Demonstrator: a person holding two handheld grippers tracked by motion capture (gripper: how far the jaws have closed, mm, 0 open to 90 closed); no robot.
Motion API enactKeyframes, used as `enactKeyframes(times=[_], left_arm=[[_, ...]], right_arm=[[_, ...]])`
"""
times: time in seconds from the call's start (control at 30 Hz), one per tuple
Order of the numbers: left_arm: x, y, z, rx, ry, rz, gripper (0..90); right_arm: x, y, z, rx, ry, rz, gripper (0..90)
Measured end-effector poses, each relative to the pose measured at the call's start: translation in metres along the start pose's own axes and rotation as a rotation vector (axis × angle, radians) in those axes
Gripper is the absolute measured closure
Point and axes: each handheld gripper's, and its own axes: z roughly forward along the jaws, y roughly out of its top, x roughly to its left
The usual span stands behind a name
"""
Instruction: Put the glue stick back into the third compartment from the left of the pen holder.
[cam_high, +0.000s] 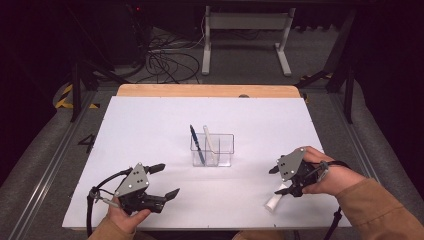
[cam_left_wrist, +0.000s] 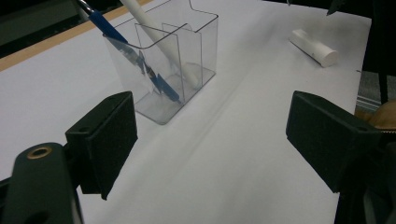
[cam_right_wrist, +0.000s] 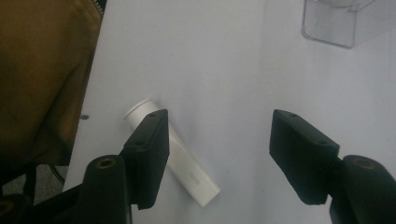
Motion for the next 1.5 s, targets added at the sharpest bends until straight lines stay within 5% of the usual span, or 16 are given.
enactKeyframes(times=[0.67,0.97,1.13,1.5], left_arm=[[0.0,0.0,0.0,0.0,0.001,-0.002,17.3],[0.001,0.0,0.0,-0.003,0.001,-0.001,17.2],[0.0,0.0,0.0,-0.001,-0.003,-0.005,17.3],[0.0,0.0,0.001,-0.001,-0.004,-0.009,17.3]], right_arm=[[0.0,-0.002,0.014,0.033,0.138,-0.014,43.6],[0.002,-0.003,0.023,0.071,0.162,-0.045,44.3],[0.001,-0.001,0.028,0.069,0.157,-0.105,43.9],[0.003,-0.005,0.034,0.094,0.175,-0.112,45.4]])
